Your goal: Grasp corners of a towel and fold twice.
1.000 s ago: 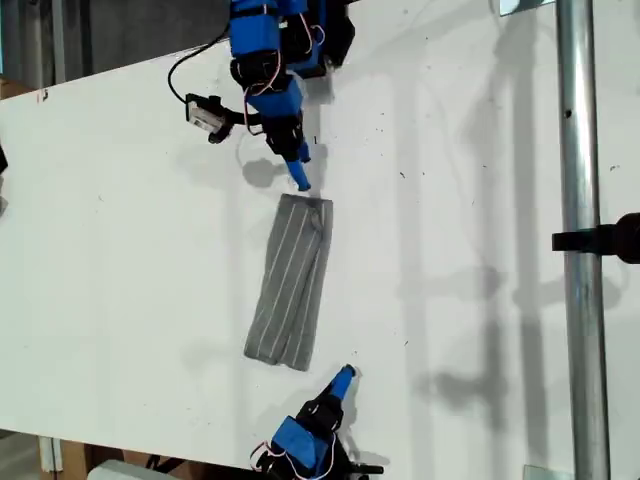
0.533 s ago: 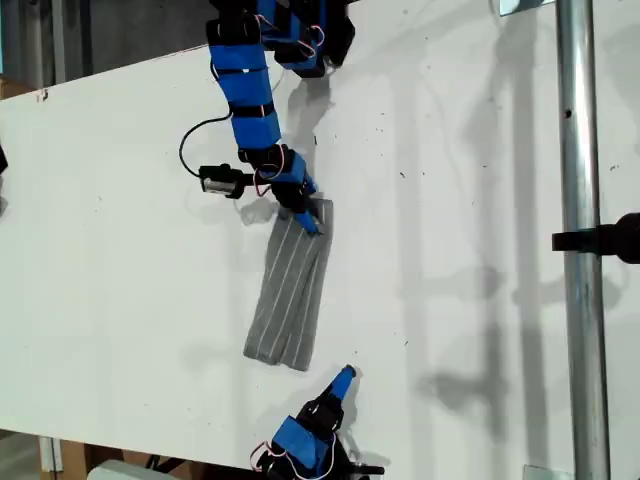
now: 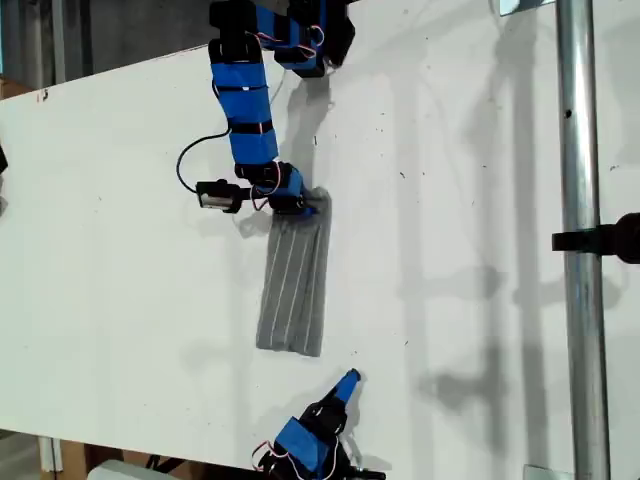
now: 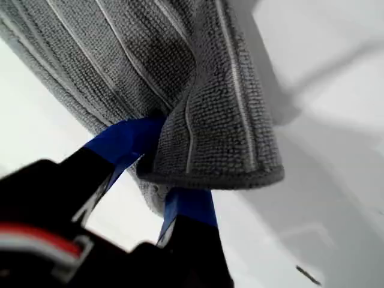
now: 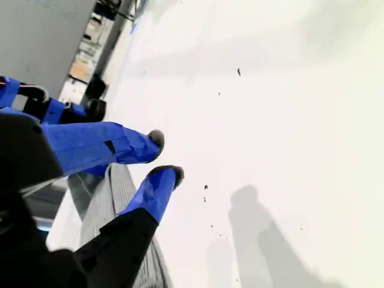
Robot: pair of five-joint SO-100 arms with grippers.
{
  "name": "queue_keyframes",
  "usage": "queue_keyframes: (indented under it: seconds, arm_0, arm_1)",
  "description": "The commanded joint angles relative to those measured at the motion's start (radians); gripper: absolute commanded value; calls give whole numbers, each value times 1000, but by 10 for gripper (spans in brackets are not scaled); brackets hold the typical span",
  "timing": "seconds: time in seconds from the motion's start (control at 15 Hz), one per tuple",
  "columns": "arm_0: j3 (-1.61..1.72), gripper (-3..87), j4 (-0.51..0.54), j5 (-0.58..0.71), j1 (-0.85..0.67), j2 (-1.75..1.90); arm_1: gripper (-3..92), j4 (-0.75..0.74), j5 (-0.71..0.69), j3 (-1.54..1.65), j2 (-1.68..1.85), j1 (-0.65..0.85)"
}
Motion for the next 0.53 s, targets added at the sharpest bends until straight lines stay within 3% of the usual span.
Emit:
queue_keyframes:
  seconds: [0.0, 0.13, 0.27, 0.33, 0.47]
  arm_0:
    - [0, 70, 5, -14, 17, 6]
    - [3, 70, 5, -15, 20, 6]
    - [2, 70, 5, -15, 20, 6]
    - [2, 70, -2, -14, 20, 6]
    - [-5, 70, -9, -11, 14, 6]
  arm_1:
    - [-2, 299, -49, -34, 138, -64]
    - [-2, 558, -21, -41, 287, -198]
    - [-2, 658, 18, -58, 416, -318]
    - [-2, 549, 12, -58, 505, -327]
    - [-2, 195, -84, -41, 540, -265]
